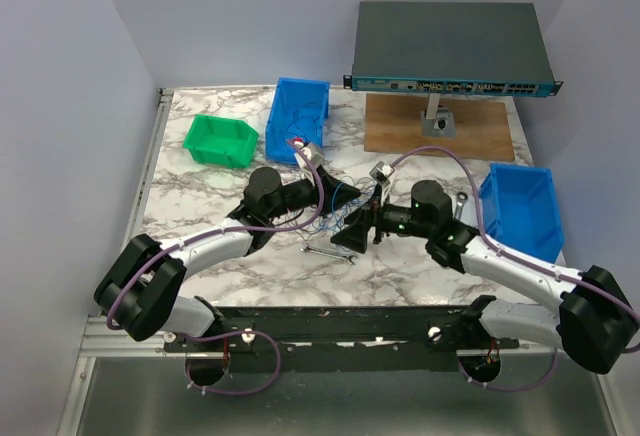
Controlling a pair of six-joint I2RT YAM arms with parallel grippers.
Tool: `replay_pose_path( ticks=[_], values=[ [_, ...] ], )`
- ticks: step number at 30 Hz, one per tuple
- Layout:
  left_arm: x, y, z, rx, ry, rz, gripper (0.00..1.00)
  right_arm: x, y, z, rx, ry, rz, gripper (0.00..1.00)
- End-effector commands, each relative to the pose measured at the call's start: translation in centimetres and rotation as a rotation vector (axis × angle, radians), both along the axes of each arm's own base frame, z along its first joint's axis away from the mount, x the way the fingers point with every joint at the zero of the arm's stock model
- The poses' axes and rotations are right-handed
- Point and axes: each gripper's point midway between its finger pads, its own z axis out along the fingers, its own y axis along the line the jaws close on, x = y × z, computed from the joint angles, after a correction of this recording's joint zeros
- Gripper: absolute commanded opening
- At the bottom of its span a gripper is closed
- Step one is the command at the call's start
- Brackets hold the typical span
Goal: Untangle the cables
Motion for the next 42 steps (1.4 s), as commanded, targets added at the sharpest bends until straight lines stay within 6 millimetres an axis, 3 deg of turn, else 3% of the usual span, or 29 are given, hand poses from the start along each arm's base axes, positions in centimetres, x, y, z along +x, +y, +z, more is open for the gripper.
replay_pose_path(
  ticks=[1, 6, 12, 22, 23, 24, 26, 27, 31, 42],
  values=[
    [-0.6, -0.5, 1.8, -0.04, -0.048, -0.045, 0.0, 1.4, 1.0, 0.8, 0.059, -0.076, -0.058, 0.87],
    [-0.5, -0.5, 2.0, -0.052, -0.042, -0.041, 0.0, 2.5, 1.0, 1.5, 0.121, -0.111, -0.127, 0.56],
    [-0.5, -0.3, 2.0, -0.069, -0.036, -0.02, 0.0, 2.9, 0.7, 2.0, 0.177, -0.112, -0.176, 0.04],
    [0.4, 0.7, 1.9, -0.068, -0.038, 0.065, 0.0, 3.2, -2.4, 0.8, 0.124, -0.044, -0.34, 0.01],
    [0.3, 0.7, 2.0, -0.069, -0.041, 0.065, 0.0, 3.3, -2.7, 0.9, 0.118, -0.046, -0.358, 0.04],
    [0.3, 0.7, 2.0, -0.07, -0.042, 0.065, 0.0, 3.2, -2.9, 0.8, 0.105, -0.046, -0.364, 0.24],
    [0.2, 0.7, 2.1, -0.07, -0.046, 0.063, 0.0, 3.1, -3.2, 0.8, 0.089, -0.056, -0.363, 0.76],
    [0.3, 0.7, 2.1, -0.069, -0.045, 0.062, 0.0, 3.0, -3.3, 0.8, 0.085, -0.057, -0.361, 0.83],
    [0.2, 0.7, 2.0, -0.068, -0.045, 0.06, 0.0, 3.0, -2.9, 0.6, 0.064, -0.065, -0.337, 0.91],
    [-0.1, 0.2, 2.1, -0.07, -0.037, 0.023, 0.0, 3.6, -0.6, 0.8, 0.093, -0.096, -0.254, 0.89]
  ],
)
